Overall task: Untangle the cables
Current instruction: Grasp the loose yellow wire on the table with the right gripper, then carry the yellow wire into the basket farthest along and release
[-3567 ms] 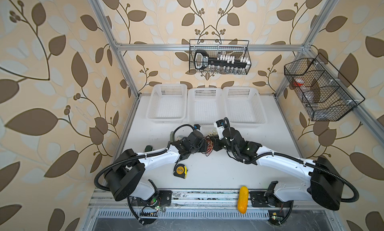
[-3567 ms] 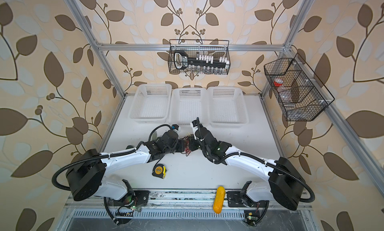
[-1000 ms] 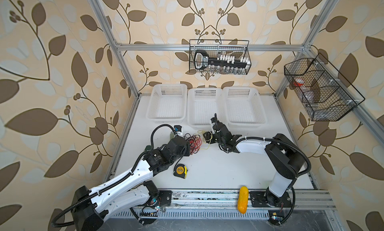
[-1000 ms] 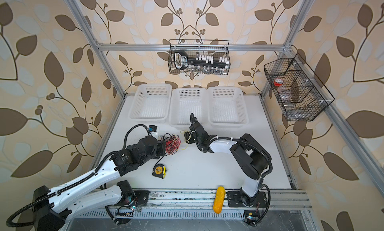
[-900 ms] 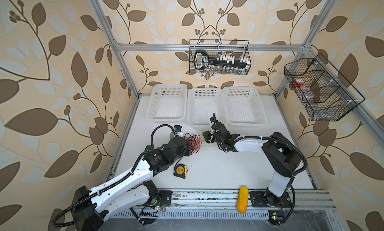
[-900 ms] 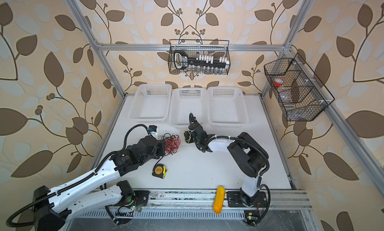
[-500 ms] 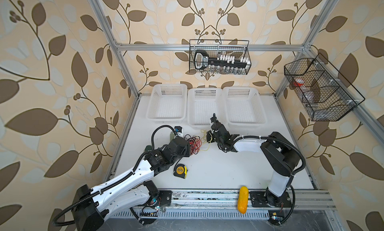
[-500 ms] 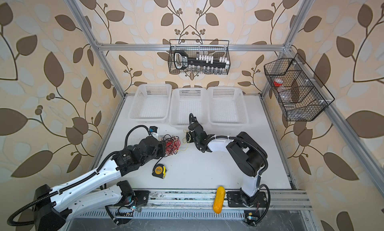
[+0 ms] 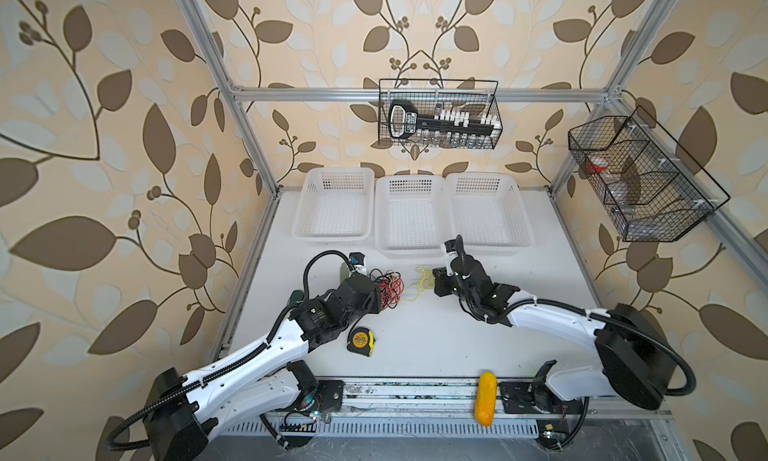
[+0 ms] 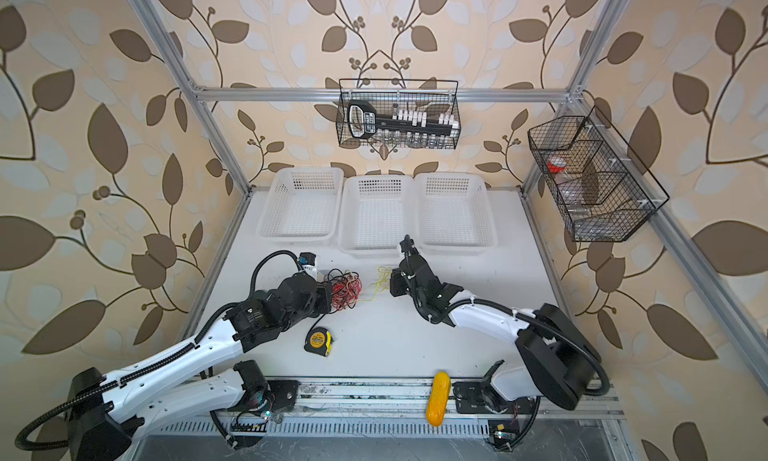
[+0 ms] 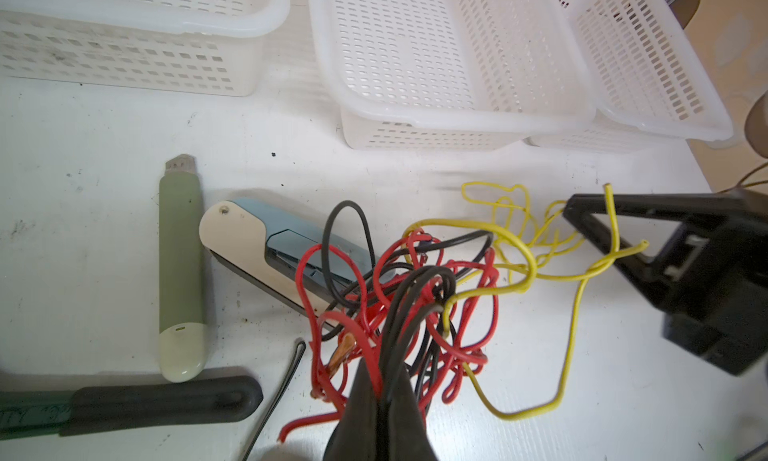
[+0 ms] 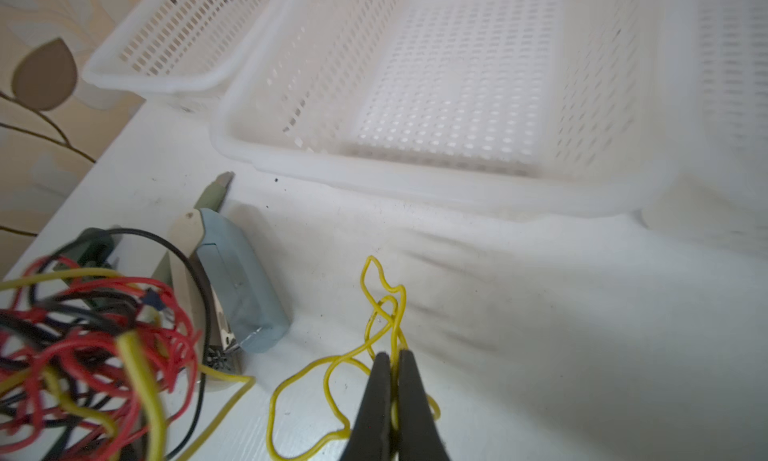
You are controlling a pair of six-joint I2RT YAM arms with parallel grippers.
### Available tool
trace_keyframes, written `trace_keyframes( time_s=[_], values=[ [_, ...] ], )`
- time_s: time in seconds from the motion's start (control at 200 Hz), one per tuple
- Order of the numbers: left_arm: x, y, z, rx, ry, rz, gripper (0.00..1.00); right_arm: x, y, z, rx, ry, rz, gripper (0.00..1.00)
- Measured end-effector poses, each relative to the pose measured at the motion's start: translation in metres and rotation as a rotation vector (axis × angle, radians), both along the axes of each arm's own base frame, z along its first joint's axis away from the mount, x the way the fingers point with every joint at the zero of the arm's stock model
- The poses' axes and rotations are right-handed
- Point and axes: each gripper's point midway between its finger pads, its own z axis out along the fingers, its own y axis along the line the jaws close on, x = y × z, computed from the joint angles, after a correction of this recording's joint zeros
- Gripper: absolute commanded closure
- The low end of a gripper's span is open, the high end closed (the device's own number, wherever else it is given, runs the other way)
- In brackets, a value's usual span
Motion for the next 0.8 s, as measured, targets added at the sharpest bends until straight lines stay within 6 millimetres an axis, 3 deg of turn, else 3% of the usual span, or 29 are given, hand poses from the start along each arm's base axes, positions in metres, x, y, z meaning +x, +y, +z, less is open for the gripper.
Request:
trace_keyframes(
  time_s=[0.1,0.21,0.395,0.575,0.8],
  values=[
    [0.0,-0.002,-0.001,-0.001,0.004,-0.005,1.0,0.0,-0.022,0.032,0.017,-0.065,-0.06,1.0],
    [0.0,-0.006,-0.001,-0.015,0.006,-0.019,1.0,0.011,-0.066,0.062,0.029,-0.122,-0.194,1.0],
    [0.0,-0.022,-0.004,-0.051,0.028,-0.072,1.0,0.043,-0.139,0.084,0.026,-0.153,-0.42,1.0],
    [-0.001,-0.04,-0.016,-0.071,0.082,-0.132,1.0,0.079,-0.169,0.075,-0.01,-0.11,-0.516,1.0],
    [-0.002,-0.055,-0.029,-0.085,0.132,-0.18,1.0,0.111,-0.187,0.028,-0.071,-0.01,-0.565,1.0]
  ],
)
